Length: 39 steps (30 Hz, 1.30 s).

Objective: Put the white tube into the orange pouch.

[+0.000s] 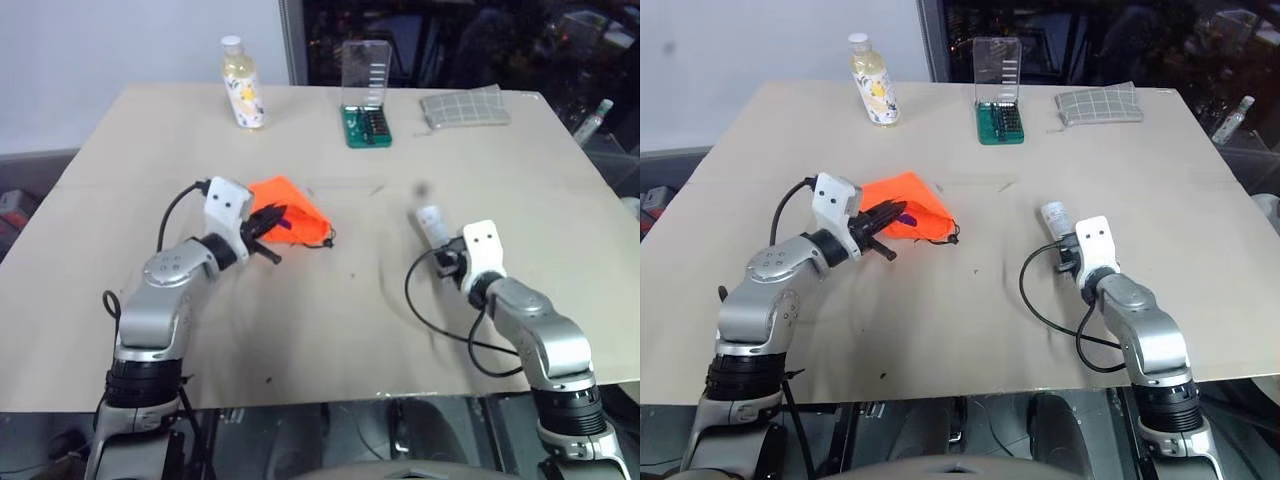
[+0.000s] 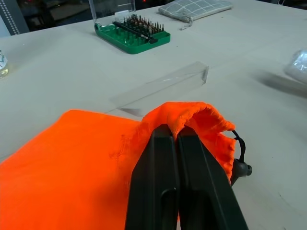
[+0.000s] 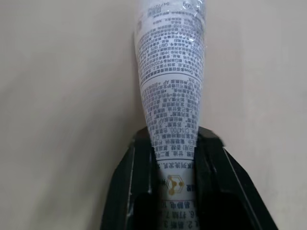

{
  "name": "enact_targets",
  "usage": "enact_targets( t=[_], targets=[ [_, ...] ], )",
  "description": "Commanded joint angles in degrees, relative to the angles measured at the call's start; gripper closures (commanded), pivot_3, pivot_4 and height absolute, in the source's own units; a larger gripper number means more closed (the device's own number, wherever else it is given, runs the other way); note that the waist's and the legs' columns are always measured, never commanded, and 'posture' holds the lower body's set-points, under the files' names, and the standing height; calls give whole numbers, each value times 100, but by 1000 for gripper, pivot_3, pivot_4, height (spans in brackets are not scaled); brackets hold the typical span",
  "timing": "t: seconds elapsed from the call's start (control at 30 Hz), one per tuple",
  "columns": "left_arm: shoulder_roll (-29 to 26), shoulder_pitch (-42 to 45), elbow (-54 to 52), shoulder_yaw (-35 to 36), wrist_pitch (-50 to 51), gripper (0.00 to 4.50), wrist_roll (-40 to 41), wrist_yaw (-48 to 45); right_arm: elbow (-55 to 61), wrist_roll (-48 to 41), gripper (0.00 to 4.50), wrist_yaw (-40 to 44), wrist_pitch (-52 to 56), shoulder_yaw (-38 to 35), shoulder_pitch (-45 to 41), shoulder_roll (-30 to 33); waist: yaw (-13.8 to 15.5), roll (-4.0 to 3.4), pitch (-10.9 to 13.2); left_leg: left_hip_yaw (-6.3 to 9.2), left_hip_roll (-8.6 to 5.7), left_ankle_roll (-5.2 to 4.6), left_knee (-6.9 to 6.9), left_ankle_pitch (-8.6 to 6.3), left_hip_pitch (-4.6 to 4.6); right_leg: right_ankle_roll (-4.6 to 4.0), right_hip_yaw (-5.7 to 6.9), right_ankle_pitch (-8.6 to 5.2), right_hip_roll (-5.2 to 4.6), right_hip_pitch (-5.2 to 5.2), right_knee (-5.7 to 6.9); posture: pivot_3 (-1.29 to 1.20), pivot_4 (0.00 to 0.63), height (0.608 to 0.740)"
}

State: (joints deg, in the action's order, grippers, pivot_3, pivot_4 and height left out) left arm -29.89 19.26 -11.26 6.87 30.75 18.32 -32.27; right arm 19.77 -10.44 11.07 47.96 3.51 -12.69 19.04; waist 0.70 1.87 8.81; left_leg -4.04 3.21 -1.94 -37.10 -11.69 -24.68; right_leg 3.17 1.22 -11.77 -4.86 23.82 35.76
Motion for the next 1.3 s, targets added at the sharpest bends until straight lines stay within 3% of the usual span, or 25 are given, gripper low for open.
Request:
enact_targets(
  t=[0.03, 0.2, 0.37, 0.6, 0.97, 1.3],
  targets=[
    [31, 159, -347, 83, 171, 4500, 192, 69, 679, -173, 4176, 773, -401, 245, 99, 384, 10, -2, 2, 1, -1, 0, -1, 0, -2, 0, 1, 0, -2, 0, -1, 0, 150, 740],
    [73, 324, -321, 95, 424, 4500, 317, 172, 1344, -931, 4176, 1873, -232, 746, -80, 568, -41, -3, 4, 6, 6, -1, 7, -1, -5, 0, 1, 0, 10, 7, -3, 0, 150, 740],
    [6, 485, -316, -31, 531, 4500, 355, 19, 791, -1171, 4176, 2655, -282, 1268, -747, 550, -67, -1, 5, 10, 7, -1, 5, 0, -5, 0, 2, 0, 14, 5, -3, 0, 150, 740],
    [-537, 39, -816, -195, 409, 4500, 493, -817, -737, -801, 4176, 2825, -868, 1546, -1487, 55, -98, -3, 8, 10, 5, 1, 3, -1, -9, -2, 4, 0, 11, 3, -6, 0, 150, 740],
    [-909, -593, -1082, -322, -188, 4500, 236, -1122, -1040, -685, 4176, 3020, -976, 1585, -1650, 6, -126, -6, 11, 3, 6, 2, 22, -1, -6, -2, 5, 0, 7, 12, -11, 0, 150, 740],
    [-1172, -1188, -1330, -694, -806, 4500, -270, -1360, -3052, 62, 4176, 2082, -1398, 1606, -2729, -1351, -156, -9, 12, -4, 8, 5, 35, 0, -12, -3, 2, 1, 8, 35, 0, 0, 150, 740]
  ],
)
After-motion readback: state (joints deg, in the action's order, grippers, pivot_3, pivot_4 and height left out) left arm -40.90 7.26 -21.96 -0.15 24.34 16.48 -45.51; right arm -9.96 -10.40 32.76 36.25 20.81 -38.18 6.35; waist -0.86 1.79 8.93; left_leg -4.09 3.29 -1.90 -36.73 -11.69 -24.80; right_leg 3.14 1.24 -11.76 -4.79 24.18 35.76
